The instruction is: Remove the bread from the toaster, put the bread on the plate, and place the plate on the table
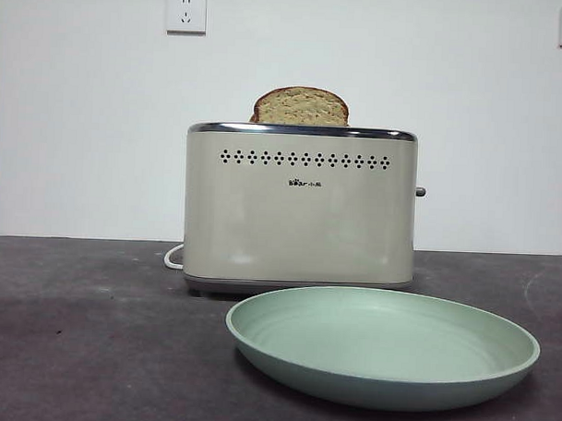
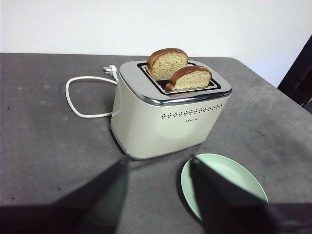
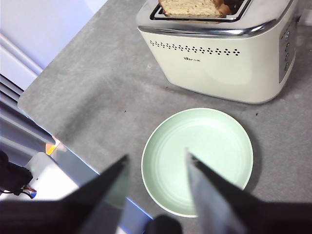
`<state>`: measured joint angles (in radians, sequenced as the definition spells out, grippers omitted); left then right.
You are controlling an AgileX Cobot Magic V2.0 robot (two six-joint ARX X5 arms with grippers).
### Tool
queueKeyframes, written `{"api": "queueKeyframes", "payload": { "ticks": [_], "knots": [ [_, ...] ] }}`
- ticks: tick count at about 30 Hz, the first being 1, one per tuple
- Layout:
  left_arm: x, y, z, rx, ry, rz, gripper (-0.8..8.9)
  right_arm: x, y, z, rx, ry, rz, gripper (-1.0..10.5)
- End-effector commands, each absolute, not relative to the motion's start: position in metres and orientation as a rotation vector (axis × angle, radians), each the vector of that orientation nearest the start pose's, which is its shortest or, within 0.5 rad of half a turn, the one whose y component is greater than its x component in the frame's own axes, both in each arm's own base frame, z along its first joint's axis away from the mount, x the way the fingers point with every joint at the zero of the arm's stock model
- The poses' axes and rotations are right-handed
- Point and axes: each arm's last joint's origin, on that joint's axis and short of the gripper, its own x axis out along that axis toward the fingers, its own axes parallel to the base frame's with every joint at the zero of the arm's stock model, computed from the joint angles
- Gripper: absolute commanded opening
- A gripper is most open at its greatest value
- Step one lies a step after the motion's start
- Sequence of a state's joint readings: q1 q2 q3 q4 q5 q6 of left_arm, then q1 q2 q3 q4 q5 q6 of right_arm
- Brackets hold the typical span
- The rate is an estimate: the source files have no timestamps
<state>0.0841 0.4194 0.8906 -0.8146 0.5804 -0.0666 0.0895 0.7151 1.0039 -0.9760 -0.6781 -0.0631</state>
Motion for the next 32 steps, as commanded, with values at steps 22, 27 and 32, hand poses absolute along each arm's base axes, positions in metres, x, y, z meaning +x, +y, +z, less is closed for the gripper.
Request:
{"api": "queueKeyframes", "payload": {
  "ticks": [22,27,32],
  "knots": [
    [0.15,-0.029,0.368,-0.094,0.173,-0.749,6.1,0.107,0.028,0.347,0.16,0.657,0.752,6.6],
    [0.194,-0.051,0.37,-0.069,0.166,-0.812,6.1,0.109,0.028,0.346,0.162,0.664,0.752,6.6],
    [0.237,-0.085,0.364,0.023,0.186,-0.849,6.1,0.109,0.028,0.346,0.162,0.665,0.751,6.6]
  ]
}}
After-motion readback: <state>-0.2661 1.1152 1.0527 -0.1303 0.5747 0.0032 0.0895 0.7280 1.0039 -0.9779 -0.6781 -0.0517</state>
